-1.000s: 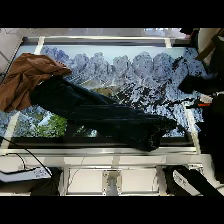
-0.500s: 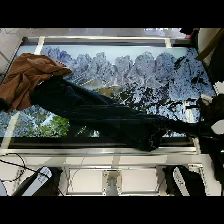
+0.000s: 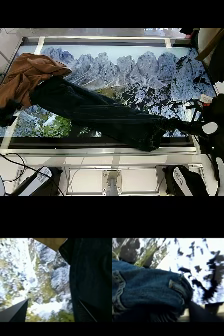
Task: Fold the clothes and pants, and hang the long-sleeved shirts on hangers.
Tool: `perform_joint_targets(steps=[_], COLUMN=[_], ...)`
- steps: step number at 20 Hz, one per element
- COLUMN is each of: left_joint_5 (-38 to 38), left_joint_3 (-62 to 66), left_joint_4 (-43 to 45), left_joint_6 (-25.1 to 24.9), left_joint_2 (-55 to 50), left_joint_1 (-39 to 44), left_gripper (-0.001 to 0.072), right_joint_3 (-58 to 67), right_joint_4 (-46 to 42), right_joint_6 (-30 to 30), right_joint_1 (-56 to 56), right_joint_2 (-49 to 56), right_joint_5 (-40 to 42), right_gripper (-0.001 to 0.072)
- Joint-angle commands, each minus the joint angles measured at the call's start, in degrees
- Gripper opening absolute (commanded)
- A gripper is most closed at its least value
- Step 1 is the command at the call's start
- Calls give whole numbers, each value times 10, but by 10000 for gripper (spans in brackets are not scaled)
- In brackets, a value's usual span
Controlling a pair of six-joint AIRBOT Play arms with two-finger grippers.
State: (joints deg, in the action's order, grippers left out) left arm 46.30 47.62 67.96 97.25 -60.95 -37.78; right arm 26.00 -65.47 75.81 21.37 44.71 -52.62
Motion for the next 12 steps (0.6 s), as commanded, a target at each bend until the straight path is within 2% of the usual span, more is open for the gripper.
perform_joint_targets(steps=[1,2,5,7,10,12], left_joint_5=[-40,-54,-78,-86,-109,-112], left_joint_3=[-4,-3,-3,-3,-3,-3], left_joint_4=[-115,-140,-157,-156,-156,-157], left_joint_6=[-18,-26,-31,-58,-62,-63], left_joint_2=[-43,-59,-92,-111,-128,-133], left_joint_1=[3,9,34,58,75,75], left_gripper=[711,704,701,702,702,702], right_joint_3=[-2,-1,30,83,186,242], right_joint_4=[81,94,76,45,-38,-104], right_joint_6=[-77,-95,-97,-95,-88,-59], right_joint_1=[0,0,0,1,1,1], right_joint_2=[63,70,63,52,45,45], right_joint_5=[13,13,5,-16,-54,-45], right_gripper=[148,77,74,74,74,74])
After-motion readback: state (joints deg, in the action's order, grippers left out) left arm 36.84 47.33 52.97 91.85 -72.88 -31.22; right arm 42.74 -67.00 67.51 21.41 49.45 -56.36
